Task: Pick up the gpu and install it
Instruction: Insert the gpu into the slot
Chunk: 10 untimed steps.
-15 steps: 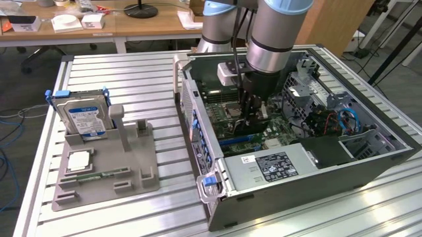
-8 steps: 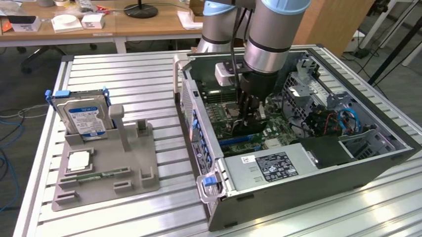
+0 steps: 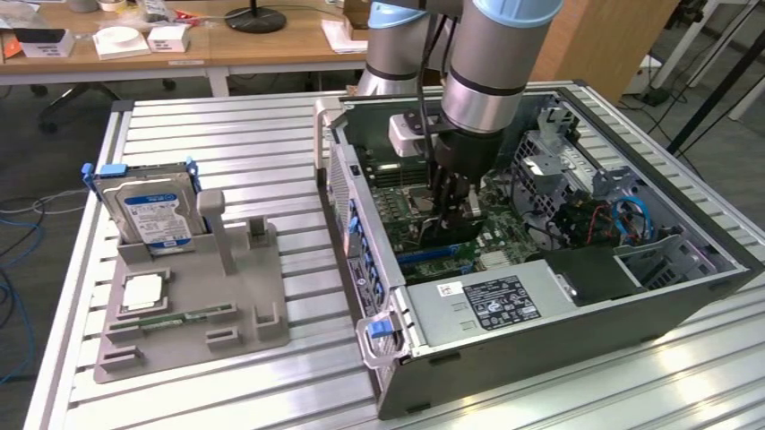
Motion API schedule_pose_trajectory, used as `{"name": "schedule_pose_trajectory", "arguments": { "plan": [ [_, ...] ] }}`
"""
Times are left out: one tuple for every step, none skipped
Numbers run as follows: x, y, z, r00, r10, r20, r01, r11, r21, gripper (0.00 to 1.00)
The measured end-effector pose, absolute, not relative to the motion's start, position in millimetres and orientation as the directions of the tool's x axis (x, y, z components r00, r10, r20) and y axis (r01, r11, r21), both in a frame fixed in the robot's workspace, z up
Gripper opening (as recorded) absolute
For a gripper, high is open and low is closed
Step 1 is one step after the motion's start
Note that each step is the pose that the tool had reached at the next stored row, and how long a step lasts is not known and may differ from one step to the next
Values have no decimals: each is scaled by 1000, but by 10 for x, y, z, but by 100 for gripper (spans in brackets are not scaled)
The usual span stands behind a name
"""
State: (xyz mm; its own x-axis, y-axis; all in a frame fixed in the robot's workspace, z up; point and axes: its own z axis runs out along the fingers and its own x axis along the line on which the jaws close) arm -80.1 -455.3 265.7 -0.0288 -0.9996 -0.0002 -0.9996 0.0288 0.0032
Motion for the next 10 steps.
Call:
{"name": "schedule_pose_trajectory", "arguments": {
  "plan": [
    [-801, -4553, 2653, -29, -1000, 0, -1000, 29, 3, 26],
    [-801, -4553, 2649, -29, -1000, 0, -1000, 29, 3, 26],
    [-801, -4553, 2643, -29, -1000, 0, -1000, 29, 3, 26],
    [-801, -4553, 2637, -29, -1000, 0, -1000, 29, 3, 26],
    [-801, -4553, 2632, -29, -1000, 0, -1000, 29, 3, 26],
    [-801, -4553, 2630, -29, -1000, 0, -1000, 29, 3, 26],
    [-802, -4553, 2629, -29, -1000, 0, -1000, 29, 3, 26],
    [-801, -4553, 2627, -29, -1000, 0, -1000, 29, 3, 26],
    [-802, -4553, 2624, -29, -1000, 0, -1000, 29, 3, 26],
    [-802, -4553, 2621, -29, -1000, 0, -1000, 29, 3, 26]
  ]
}}
